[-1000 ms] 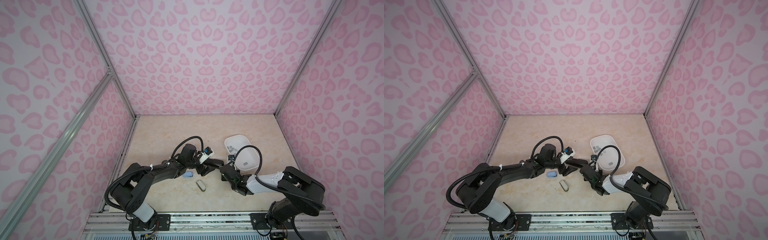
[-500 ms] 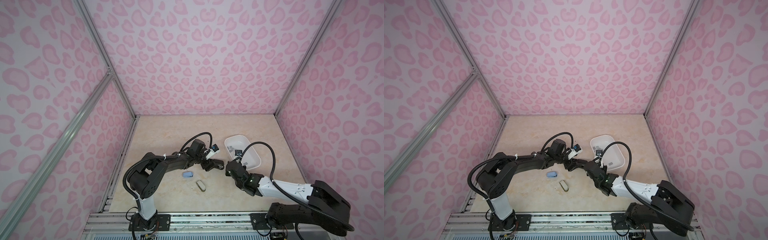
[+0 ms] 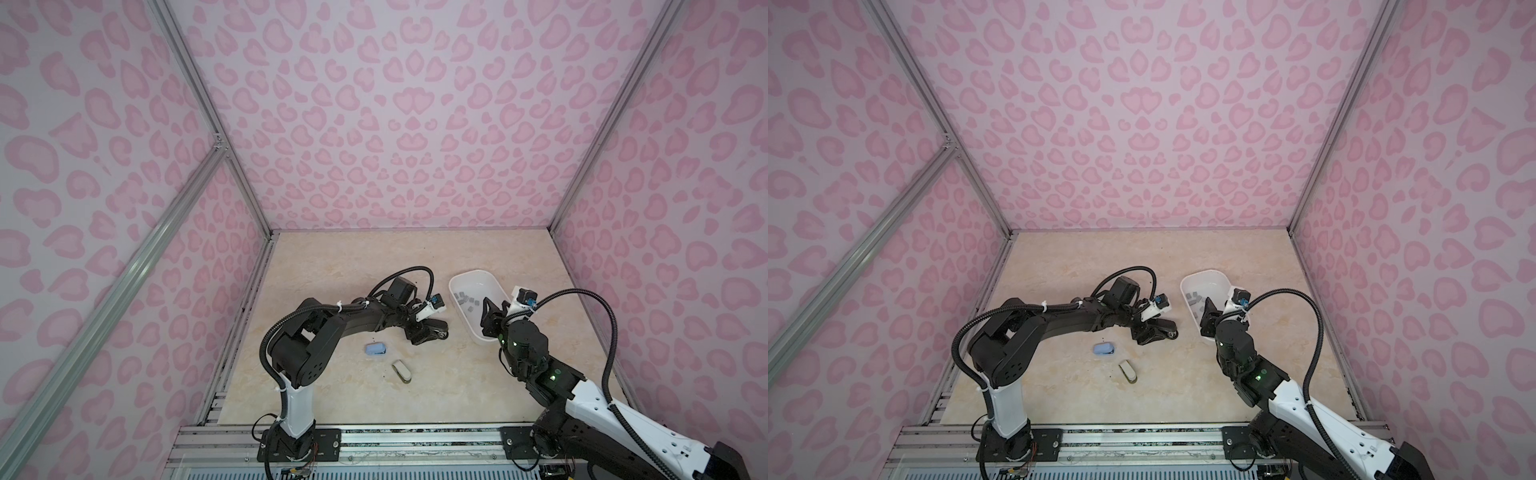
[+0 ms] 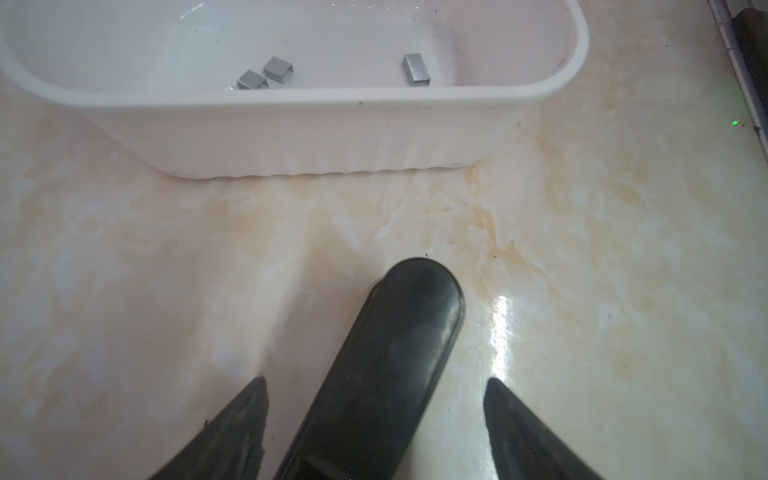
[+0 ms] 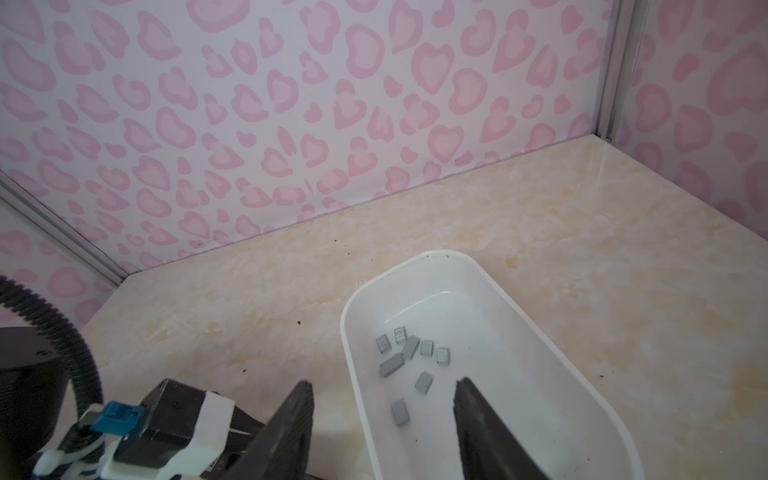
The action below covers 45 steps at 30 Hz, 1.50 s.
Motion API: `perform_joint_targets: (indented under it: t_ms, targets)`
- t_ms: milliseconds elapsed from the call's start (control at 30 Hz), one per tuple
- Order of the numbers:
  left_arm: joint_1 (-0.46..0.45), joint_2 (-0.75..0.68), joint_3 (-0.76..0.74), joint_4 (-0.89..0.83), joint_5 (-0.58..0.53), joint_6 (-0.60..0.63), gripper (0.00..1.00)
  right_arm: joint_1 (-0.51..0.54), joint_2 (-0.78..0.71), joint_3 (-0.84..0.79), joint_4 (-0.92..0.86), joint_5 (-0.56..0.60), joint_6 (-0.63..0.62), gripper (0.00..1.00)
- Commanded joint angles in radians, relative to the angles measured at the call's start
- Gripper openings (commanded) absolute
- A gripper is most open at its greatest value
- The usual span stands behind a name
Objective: Load the staples into the stapler
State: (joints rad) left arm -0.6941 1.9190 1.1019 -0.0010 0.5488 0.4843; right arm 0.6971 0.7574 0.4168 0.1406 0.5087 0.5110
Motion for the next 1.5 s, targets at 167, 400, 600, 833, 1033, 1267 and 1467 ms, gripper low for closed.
perform_joint_targets:
  t_ms: [167, 400, 600, 833, 1033, 1267, 1467]
  targets:
    - [-0.006, 0.057, 0.064, -0.085, 0.102, 0.050, 0.80, 0.006, -0.282, -0.100, -0.157, -0.115, 0.134, 0.62]
    - [-0.027, 0.099, 0.136, -0.136, 0.071, 0.065, 0.69, 0.005, -0.514, -0.171, -0.307, -0.027, 0.145, 0.66]
    - [-0.032, 0.104, 0.154, -0.157, 0.070, 0.083, 0.55, 0.000, -0.567, -0.196, -0.339, -0.019, 0.158, 0.70]
    - [-0.054, 0.117, 0.152, -0.147, 0.019, 0.073, 0.31, -0.005, -0.433, -0.162, -0.271, -0.057, 0.126, 0.70]
    - [-0.057, 0.111, 0.152, -0.143, 0.014, 0.074, 0.17, -0.005, -0.315, -0.148, -0.183, -0.098, 0.121, 0.70]
    - [-0.057, 0.084, 0.148, -0.120, 0.013, 0.059, 0.04, -0.005, -0.168, -0.144, -0.084, -0.150, 0.115, 0.70]
    - [-0.058, -0.007, 0.097, -0.049, 0.008, 0.016, 0.04, -0.006, 0.017, -0.108, 0.050, -0.226, 0.111, 0.68]
